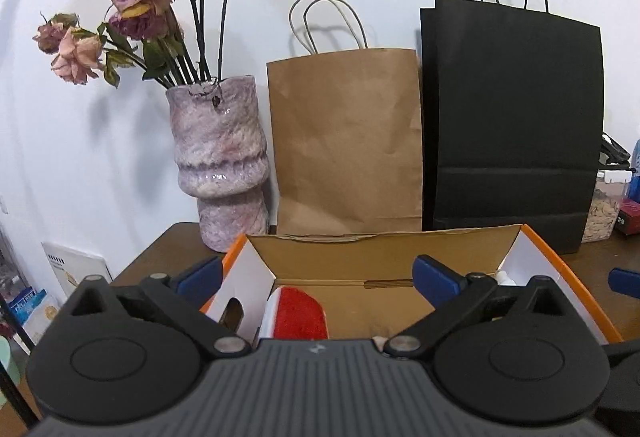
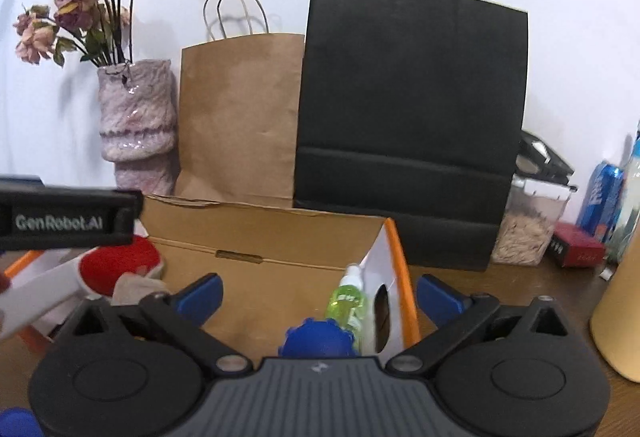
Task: Organize rigid objects
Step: 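Open both tools to release the blue cap and plug adapter in the box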
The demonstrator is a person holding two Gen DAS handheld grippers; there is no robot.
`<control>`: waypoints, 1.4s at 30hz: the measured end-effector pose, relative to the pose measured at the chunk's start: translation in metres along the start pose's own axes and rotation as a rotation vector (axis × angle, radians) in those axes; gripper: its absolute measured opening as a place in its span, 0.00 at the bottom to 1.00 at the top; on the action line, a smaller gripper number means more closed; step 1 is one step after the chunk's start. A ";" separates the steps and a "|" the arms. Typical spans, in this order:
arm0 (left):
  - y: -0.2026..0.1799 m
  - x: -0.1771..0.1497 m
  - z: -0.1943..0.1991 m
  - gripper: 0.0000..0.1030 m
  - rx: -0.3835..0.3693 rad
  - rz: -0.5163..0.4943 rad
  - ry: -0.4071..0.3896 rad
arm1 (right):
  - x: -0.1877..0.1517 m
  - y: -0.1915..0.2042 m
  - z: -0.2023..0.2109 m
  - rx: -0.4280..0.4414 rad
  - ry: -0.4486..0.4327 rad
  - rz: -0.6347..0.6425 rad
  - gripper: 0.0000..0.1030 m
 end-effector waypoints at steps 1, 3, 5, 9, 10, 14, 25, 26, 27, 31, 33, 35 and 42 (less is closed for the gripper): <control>0.000 0.000 0.000 1.00 -0.009 0.007 0.003 | 0.000 0.000 0.000 0.000 0.002 -0.003 1.00; 0.000 0.000 0.000 1.00 -0.011 0.004 0.008 | 0.001 -0.001 0.000 0.009 0.005 -0.011 1.00; 0.000 0.000 -0.001 1.00 -0.007 0.002 0.012 | 0.002 -0.001 0.001 0.008 0.001 -0.012 1.00; 0.000 0.000 -0.001 1.00 -0.012 0.005 0.012 | 0.003 -0.001 0.003 0.014 -0.001 -0.012 1.00; 0.000 0.000 0.000 1.00 -0.015 0.006 0.011 | 0.003 -0.001 0.003 0.015 -0.001 -0.011 1.00; 0.000 0.001 0.004 1.00 -0.022 0.010 0.003 | 0.002 -0.001 0.005 0.018 0.003 -0.011 1.00; 0.012 -0.003 0.028 1.00 -0.045 0.042 -0.023 | -0.001 0.000 0.027 0.031 -0.002 -0.005 1.00; 0.013 -0.004 0.031 1.00 -0.045 0.042 -0.026 | -0.002 0.000 0.030 0.030 -0.003 -0.004 1.00; 0.014 -0.004 0.033 1.00 -0.043 0.042 -0.027 | -0.003 0.000 0.033 0.030 -0.003 -0.004 1.00; 0.017 -0.007 0.045 1.00 -0.042 0.039 -0.033 | -0.006 -0.002 0.046 0.031 -0.008 -0.003 1.00; 0.019 -0.009 0.051 1.00 -0.046 0.039 -0.037 | -0.008 -0.003 0.053 0.032 -0.010 -0.004 1.00; 0.021 -0.012 0.058 1.00 -0.051 0.040 -0.039 | -0.011 -0.003 0.060 0.035 -0.012 -0.004 1.00; 0.029 -0.023 0.083 1.00 -0.051 0.049 -0.036 | -0.021 -0.006 0.089 0.035 -0.018 -0.018 1.00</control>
Point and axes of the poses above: each gripper's, at about its wrist camera, not at the fingertips, and z roughly against the way its jaws point, y to its left, x to its top, the point moved 4 cm from there along -z, roughly the way its jaws point, and after that the axes turned 8 degrees about -z, right-handed, at the moved point
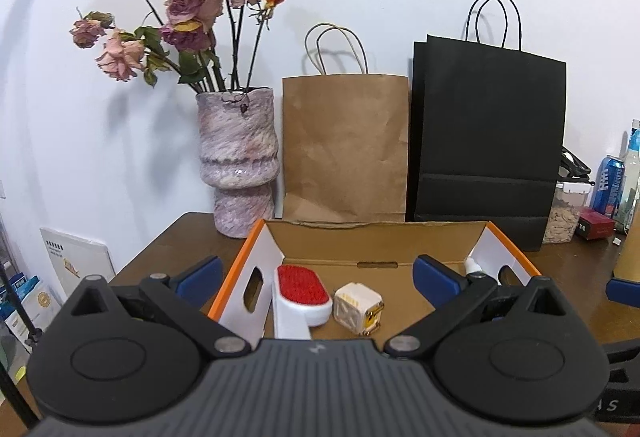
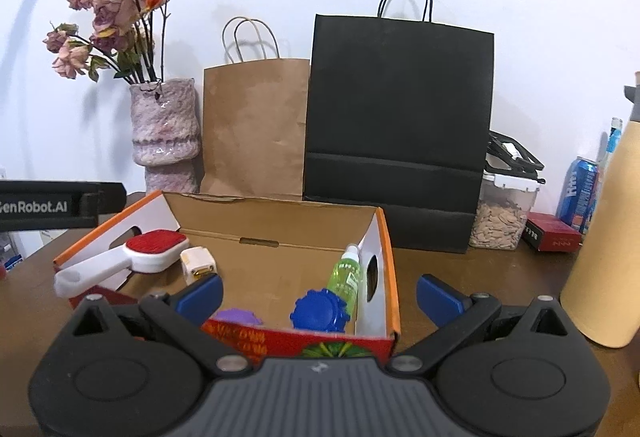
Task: Organize rigid objects
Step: 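Open both tools to release the blue cap and plug adapter in the box, then withdraw both tools from the box toward the remaining items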
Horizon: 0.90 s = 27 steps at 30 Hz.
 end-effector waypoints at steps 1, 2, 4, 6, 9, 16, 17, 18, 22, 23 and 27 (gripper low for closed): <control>0.001 -0.002 0.003 1.00 0.000 0.001 0.001 | -0.002 0.000 0.004 0.000 0.001 -0.001 1.00; 0.002 -0.004 0.007 1.00 0.000 0.003 0.004 | -0.003 -0.001 0.008 -0.001 0.001 -0.002 1.00; 0.005 -0.008 0.015 1.00 0.001 0.005 0.011 | -0.007 -0.002 0.017 -0.004 0.002 -0.004 1.00; 0.007 -0.013 0.023 1.00 -0.001 0.007 0.018 | -0.011 -0.003 0.027 -0.002 0.003 -0.007 1.00; 0.010 -0.021 0.034 1.00 0.008 0.001 0.030 | -0.015 -0.003 0.041 0.001 -0.003 -0.007 1.00; 0.018 -0.040 0.061 1.00 0.008 0.005 0.054 | -0.032 -0.001 0.071 0.017 0.005 -0.003 1.00; 0.018 -0.044 0.065 1.00 0.004 0.005 0.060 | -0.034 0.000 0.074 0.020 0.009 -0.003 1.00; 0.018 -0.046 0.068 1.00 0.002 0.004 0.064 | -0.037 0.000 0.078 0.023 0.013 -0.003 1.00; 0.016 -0.058 0.080 1.00 -0.006 -0.009 0.076 | -0.052 0.003 0.089 0.030 0.039 0.007 1.00; 0.015 -0.061 0.083 1.00 -0.007 -0.012 0.081 | -0.055 0.003 0.091 0.031 0.045 0.008 1.00; 0.013 -0.073 0.092 1.00 -0.017 -0.023 0.108 | -0.072 0.004 0.100 0.034 0.080 0.015 1.00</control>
Point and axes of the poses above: each gripper's, at about its wrist camera, not at the fingertips, and z roughly against the way its jaws point, y to its left, x to its top, the point moved 4 cm from there along -z, roughly the way its jaws point, and after that the axes turned 8 degrees about -z, right-handed, at the moved point
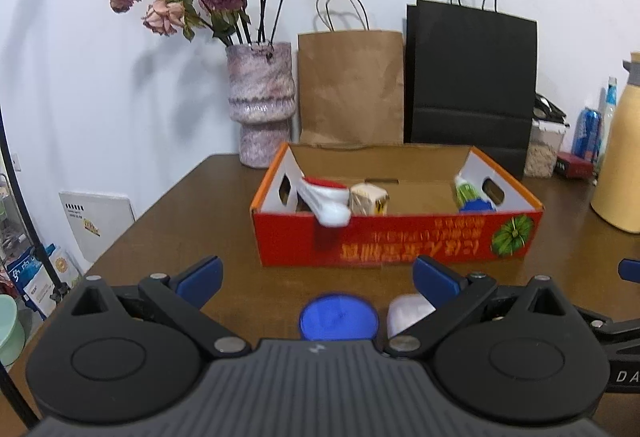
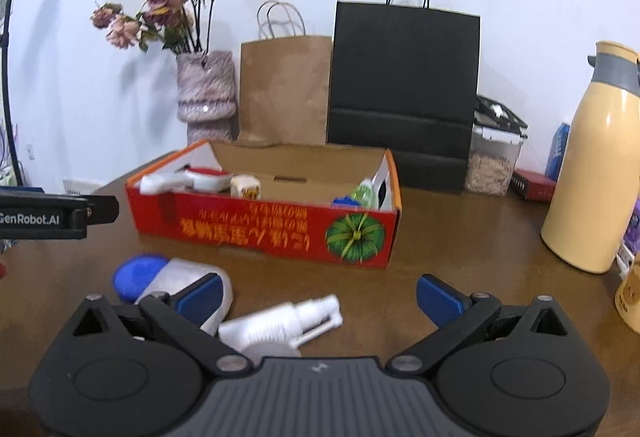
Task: Organize rigid objects
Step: 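Withdraw both tools from the box toward the remaining items, then reach the right tool to the tape roll and grasp it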
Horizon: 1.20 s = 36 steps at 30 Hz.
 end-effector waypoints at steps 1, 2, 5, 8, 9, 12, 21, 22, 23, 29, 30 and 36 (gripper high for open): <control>-0.001 -0.003 0.001 1.00 -0.002 -0.002 0.008 | -0.004 0.000 0.001 0.001 0.008 0.001 1.00; -0.001 -0.006 0.002 1.00 -0.003 -0.002 0.015 | -0.007 0.000 0.002 0.000 0.016 0.002 1.00; -0.002 -0.015 0.006 1.00 -0.012 0.002 0.033 | -0.019 0.000 0.006 0.000 0.040 0.001 1.00; -0.004 -0.024 0.010 1.00 -0.014 0.000 0.049 | -0.027 0.001 0.010 0.000 0.056 0.008 1.00; -0.005 -0.026 0.010 1.00 -0.016 0.001 0.055 | -0.030 0.002 0.011 -0.001 0.061 0.014 1.00; -0.007 -0.033 0.012 1.00 -0.021 -0.001 0.070 | -0.035 0.004 0.013 -0.012 0.068 0.037 1.00; -0.009 -0.048 0.013 1.00 -0.012 -0.004 0.115 | -0.041 0.002 0.012 -0.002 0.097 0.053 0.98; -0.010 -0.049 0.014 1.00 -0.010 -0.004 0.115 | -0.041 0.001 0.010 0.004 0.103 0.052 0.98; -0.010 -0.050 0.015 1.00 -0.008 -0.003 0.114 | -0.042 0.001 0.008 0.009 0.109 0.052 0.96; -0.012 -0.052 0.017 1.00 0.003 0.005 0.118 | -0.044 0.000 -0.015 0.035 0.155 0.052 0.78; -0.012 -0.051 0.017 1.00 0.006 0.004 0.118 | -0.045 0.001 -0.018 0.043 0.158 0.047 0.76; -0.016 -0.051 0.018 1.00 0.017 0.012 0.115 | -0.042 0.000 -0.026 0.134 0.168 0.010 0.41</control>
Point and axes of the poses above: each gripper's, at about its wrist camera, not at the fingertips, and z roughly against the way its jaws point, y to its left, x to its top, the point moved 4 cm from there along -z, roughly the way its jaws point, and after that the axes turned 8 degrees about -z, right-handed, at the moved point
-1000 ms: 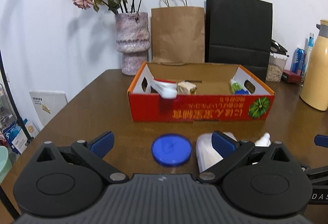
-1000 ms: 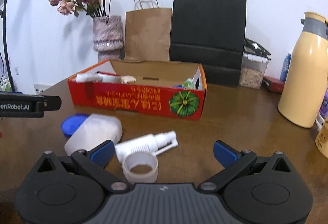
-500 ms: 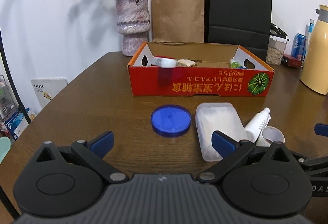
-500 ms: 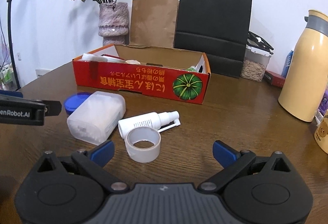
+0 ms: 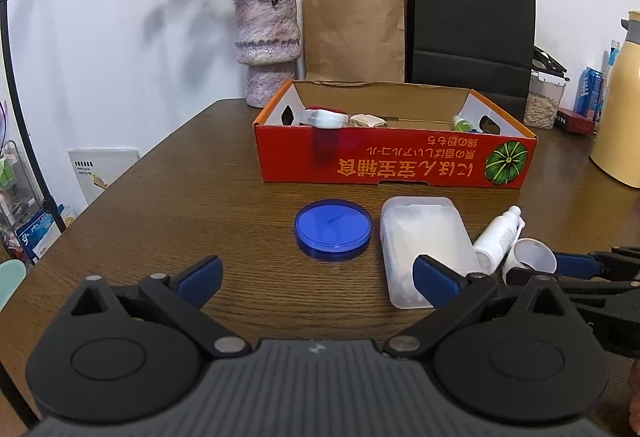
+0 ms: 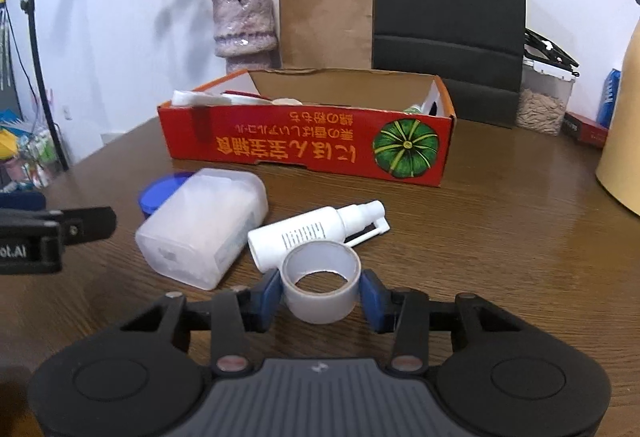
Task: Organize rigid objects
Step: 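Reach the right tool to the tape roll and grasp it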
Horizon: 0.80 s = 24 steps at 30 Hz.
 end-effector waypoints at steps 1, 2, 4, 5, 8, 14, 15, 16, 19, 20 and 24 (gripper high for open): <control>-0.001 0.001 0.000 1.00 0.001 -0.001 0.000 | 0.000 0.000 0.001 0.004 -0.004 0.003 0.41; -0.002 0.001 -0.001 1.00 0.001 -0.001 0.000 | 0.000 0.000 0.002 0.007 -0.009 0.004 0.41; -0.006 0.003 -0.003 1.00 0.001 -0.002 0.002 | 0.001 -0.001 0.004 0.010 -0.022 0.001 0.41; -0.008 0.004 -0.004 1.00 -0.001 -0.002 0.002 | 0.002 -0.002 0.006 0.010 -0.032 0.000 0.41; -0.016 0.006 -0.006 1.00 -0.008 -0.004 0.002 | 0.005 -0.005 0.009 0.013 -0.054 -0.004 0.41; -0.035 0.012 -0.012 1.00 -0.022 -0.019 -0.001 | 0.011 -0.014 0.013 0.008 -0.086 -0.011 0.41; -0.038 0.013 -0.014 1.00 -0.022 -0.020 -0.001 | 0.012 -0.016 0.014 0.007 -0.090 -0.012 0.41; -0.041 0.014 -0.016 1.00 -0.020 -0.022 0.001 | 0.012 -0.018 0.015 0.007 -0.094 -0.012 0.41; -0.048 0.017 -0.023 1.00 -0.018 -0.025 0.002 | 0.014 -0.024 0.017 0.002 -0.106 -0.010 0.41; -0.051 0.018 -0.026 1.00 -0.015 -0.025 0.006 | 0.014 -0.026 0.018 0.001 -0.109 -0.009 0.41; -0.058 0.020 -0.037 1.00 -0.001 -0.027 0.016 | 0.015 -0.035 0.020 -0.012 -0.122 -0.014 0.41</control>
Point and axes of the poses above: each gripper's, at about its wrist camera, not at the fingertips, and z roughly against the way its jaws point, y to its left, x to its top, the point moved 4 cm from there along -z, roughly the way its jaws point, and after that the axes turned 8 degrees about -z, right-handed, at the moved point
